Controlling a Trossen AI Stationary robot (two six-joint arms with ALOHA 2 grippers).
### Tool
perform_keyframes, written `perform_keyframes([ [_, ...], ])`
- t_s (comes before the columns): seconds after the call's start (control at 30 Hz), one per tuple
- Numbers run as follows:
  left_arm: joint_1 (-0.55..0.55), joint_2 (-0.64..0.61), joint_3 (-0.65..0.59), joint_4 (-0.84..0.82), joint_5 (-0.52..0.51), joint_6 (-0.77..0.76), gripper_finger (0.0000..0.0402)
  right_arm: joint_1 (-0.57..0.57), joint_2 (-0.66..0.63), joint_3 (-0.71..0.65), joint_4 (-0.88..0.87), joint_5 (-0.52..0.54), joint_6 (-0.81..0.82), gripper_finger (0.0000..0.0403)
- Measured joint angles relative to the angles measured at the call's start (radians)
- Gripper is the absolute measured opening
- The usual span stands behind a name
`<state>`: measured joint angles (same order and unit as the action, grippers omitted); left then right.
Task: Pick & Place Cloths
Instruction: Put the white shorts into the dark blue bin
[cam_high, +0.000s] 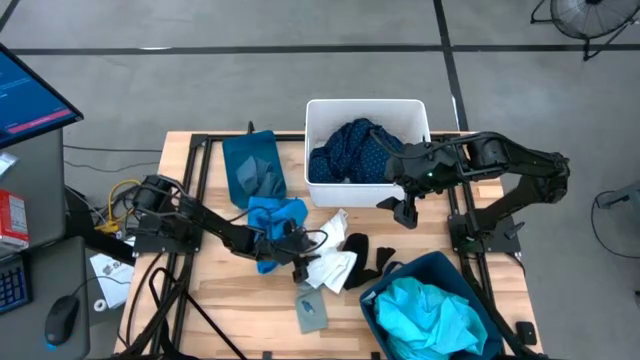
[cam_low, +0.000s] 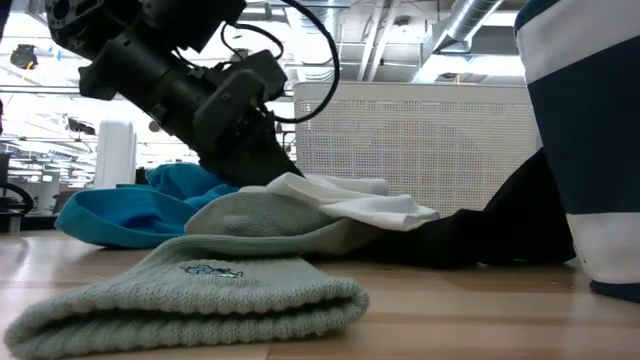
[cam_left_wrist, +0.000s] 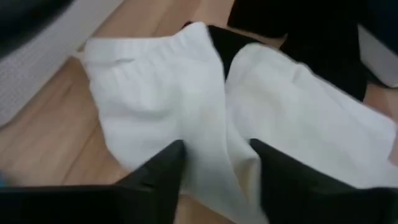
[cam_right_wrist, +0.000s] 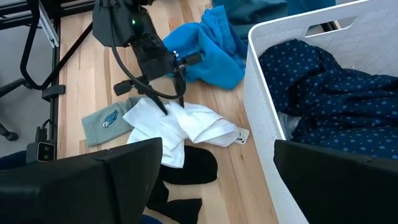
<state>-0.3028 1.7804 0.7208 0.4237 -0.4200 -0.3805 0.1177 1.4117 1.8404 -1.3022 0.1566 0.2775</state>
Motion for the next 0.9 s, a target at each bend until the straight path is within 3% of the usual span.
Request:
perform_keyframes([
  [0.2, 0.002, -0.042, 0.003, 0.001, 0.006, -0.002, 0.0018, 0.0, 0.0, 0.0, -0.001, 0.0, 0.0, 0.0301],
  [0.37, 0.001, -0.145, 0.005, 0.001, 0.004, 0.013, 0.0003, 0.0, 0.0, 0.0, 0.0, 0.0, 0.0, 0.0301],
  [0.57, 0.001, -0.367, 0.01, 0.005, -0.034, 0.103, 0.0001, 0.011, 0.0, 0.0, 0.038, 0.002, -0.037, 0.0301],
  [0.77, 0.003, -0.559, 0.056, 0.006, -0.046, 0.257, 0.0001, 0.048, 0.0, 0.0, 0.207, 0.001, -0.136, 0.0301],
  [0.9, 0.014, -0.618, 0.111, 0.006, -0.045, 0.369, 0.0, 0.062, 0.02, 0.0, 0.343, 0.0, -0.218, 0.0301],
])
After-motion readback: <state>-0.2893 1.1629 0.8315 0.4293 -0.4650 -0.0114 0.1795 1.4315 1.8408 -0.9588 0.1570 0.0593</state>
